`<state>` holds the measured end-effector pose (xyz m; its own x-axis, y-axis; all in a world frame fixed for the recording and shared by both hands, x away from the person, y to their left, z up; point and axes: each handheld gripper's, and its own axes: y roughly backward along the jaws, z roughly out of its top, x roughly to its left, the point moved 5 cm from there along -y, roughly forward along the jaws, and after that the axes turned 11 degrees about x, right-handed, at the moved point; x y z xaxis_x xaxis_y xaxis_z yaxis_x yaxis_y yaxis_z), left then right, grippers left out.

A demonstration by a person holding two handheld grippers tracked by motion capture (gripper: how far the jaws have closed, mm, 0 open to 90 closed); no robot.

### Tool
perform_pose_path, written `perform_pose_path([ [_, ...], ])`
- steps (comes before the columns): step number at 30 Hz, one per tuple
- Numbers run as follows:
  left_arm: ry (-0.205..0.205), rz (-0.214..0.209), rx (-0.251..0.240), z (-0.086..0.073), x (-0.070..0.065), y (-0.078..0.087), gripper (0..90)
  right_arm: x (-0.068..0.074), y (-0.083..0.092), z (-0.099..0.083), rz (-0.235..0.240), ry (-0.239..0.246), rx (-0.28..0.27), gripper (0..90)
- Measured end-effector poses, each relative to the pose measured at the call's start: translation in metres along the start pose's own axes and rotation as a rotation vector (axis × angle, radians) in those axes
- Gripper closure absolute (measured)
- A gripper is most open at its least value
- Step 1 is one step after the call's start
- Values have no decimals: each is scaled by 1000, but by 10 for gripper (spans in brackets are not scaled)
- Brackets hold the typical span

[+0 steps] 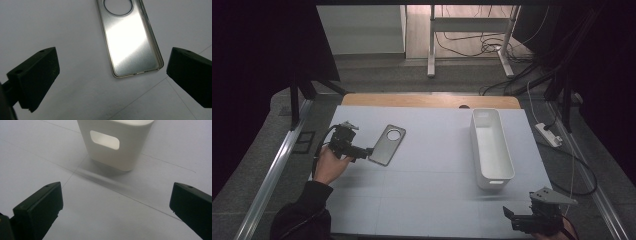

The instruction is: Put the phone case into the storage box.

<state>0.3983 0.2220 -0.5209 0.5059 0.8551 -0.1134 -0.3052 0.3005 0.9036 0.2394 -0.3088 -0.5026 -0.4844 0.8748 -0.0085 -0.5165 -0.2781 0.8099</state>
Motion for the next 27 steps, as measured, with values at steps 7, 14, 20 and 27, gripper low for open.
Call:
perform_pose_path([
  [7,-5,0,10,12,2,-6,0,0,0,0,0,2,-1,0],
  [14,-16,-1,15,21,2,-10,0,0,0,0,1,4,-1,0],
  [20,-23,-3,17,31,2,-12,0,0,0,0,2,4,-2,0],
  [27,-22,-12,21,38,3,-18,0,0,0,0,3,3,-2,0],
])
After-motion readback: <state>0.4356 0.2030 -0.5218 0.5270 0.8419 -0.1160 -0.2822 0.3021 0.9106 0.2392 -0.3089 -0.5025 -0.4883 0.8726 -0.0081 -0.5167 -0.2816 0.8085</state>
